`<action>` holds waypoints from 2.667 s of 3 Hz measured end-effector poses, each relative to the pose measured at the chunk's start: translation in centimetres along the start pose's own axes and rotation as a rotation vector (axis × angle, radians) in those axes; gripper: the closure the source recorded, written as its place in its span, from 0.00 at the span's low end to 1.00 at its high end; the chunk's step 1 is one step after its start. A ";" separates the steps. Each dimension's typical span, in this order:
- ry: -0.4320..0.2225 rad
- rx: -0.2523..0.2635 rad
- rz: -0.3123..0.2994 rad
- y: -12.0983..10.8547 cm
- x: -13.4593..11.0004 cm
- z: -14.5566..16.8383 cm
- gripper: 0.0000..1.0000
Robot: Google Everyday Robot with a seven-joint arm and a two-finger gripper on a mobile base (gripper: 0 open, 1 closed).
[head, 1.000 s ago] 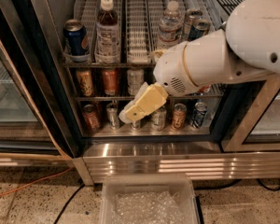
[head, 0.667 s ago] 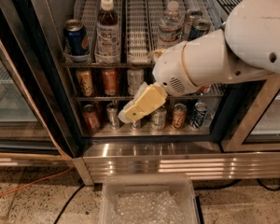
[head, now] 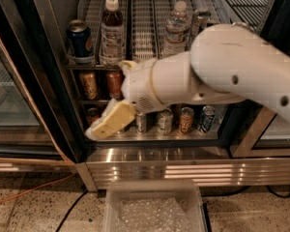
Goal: Pick pepsi can from top shelf of fridge
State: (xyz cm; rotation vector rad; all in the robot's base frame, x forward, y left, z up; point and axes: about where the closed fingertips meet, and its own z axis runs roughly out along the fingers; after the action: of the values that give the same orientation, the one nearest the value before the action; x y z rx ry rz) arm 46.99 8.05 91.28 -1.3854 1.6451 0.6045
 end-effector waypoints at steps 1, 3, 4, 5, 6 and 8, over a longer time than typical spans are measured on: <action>-0.104 -0.001 -0.029 1.3 -3.6 4.9 0.00; -0.204 0.029 -0.028 2.1 -6.2 8.2 0.00; -0.247 0.059 -0.032 1.9 -6.6 8.6 0.00; -0.333 0.116 0.065 1.1 -5.4 9.8 0.00; -0.427 0.162 0.165 1.0 -6.9 11.5 0.00; -0.508 0.343 0.226 -1.2 -10.3 12.4 0.00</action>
Offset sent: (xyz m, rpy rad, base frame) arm 0.0141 0.1370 0.0007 0.2978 -0.0995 0.0028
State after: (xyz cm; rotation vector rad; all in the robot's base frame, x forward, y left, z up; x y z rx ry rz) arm 51.89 23.20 94.05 -0.7277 1.4103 0.6971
